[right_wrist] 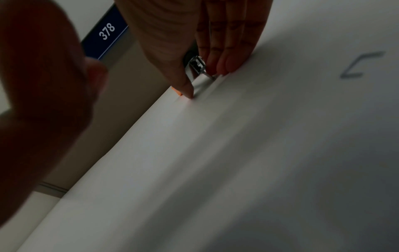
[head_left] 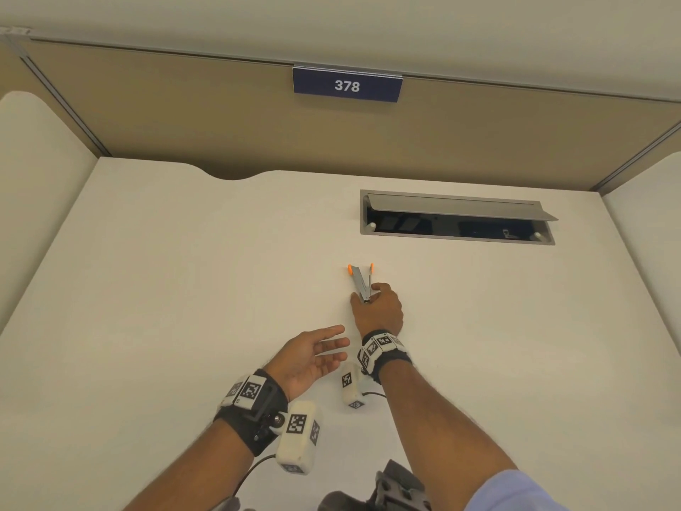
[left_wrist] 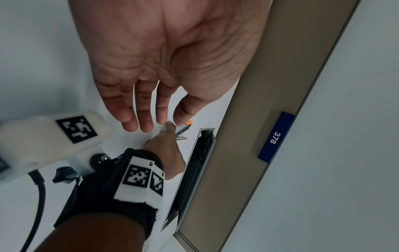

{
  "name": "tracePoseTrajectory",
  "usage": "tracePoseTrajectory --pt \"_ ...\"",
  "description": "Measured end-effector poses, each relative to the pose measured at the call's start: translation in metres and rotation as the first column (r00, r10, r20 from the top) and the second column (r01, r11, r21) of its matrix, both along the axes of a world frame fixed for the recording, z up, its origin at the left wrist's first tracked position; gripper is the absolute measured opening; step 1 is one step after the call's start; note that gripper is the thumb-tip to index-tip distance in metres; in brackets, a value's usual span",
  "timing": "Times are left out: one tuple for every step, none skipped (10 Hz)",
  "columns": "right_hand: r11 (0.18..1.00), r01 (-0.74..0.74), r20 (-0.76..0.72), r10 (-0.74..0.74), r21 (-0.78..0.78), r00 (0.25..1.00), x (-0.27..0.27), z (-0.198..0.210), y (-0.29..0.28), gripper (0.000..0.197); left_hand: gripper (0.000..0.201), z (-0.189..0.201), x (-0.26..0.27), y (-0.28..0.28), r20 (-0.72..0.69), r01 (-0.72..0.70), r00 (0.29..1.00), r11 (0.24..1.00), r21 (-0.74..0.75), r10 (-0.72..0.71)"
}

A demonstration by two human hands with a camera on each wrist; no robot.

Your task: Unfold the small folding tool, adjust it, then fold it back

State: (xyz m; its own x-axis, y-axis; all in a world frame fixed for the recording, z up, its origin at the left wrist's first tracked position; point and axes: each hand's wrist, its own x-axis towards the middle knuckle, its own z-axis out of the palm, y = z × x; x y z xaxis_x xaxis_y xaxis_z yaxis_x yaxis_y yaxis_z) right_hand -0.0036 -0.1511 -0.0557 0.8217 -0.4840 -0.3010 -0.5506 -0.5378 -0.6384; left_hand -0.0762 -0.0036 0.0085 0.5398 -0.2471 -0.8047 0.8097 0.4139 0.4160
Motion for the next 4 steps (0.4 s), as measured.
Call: tracePoseTrajectory --pt "1.000 -0.007 -0.016 0.007 -0.002 1.000 0.0002 0.0043 0.0022 0.041 0.033 0.0016 -0.0011 -0.0009 0.000 -0.002 1.000 1.000 0.003 0.002" --pt "1.000 -0.025 -0.027 0.025 -0.009 0.999 0.0027 0.0023 0.0016 0.040 0.033 0.0007 -0.0008 -0.0011 0.009 -0.009 1.000 1.000 -0.002 0.009" --pt "1.000 -0.029 -0.043 0.029 0.004 0.999 0.0006 0.0075 -0.0001 0.044 0.032 0.0026 -0.0008 -0.0022 0.017 0.000 1.000 1.000 0.007 0.000" --pt "0.999 -0.012 -0.017 0.013 0.040 1.000 -0.0016 0.0087 -0.0046 0.056 0.032 -0.0008 -0.0005 -0.0016 0.037 0.028 0.999 0.999 0.040 -0.029"
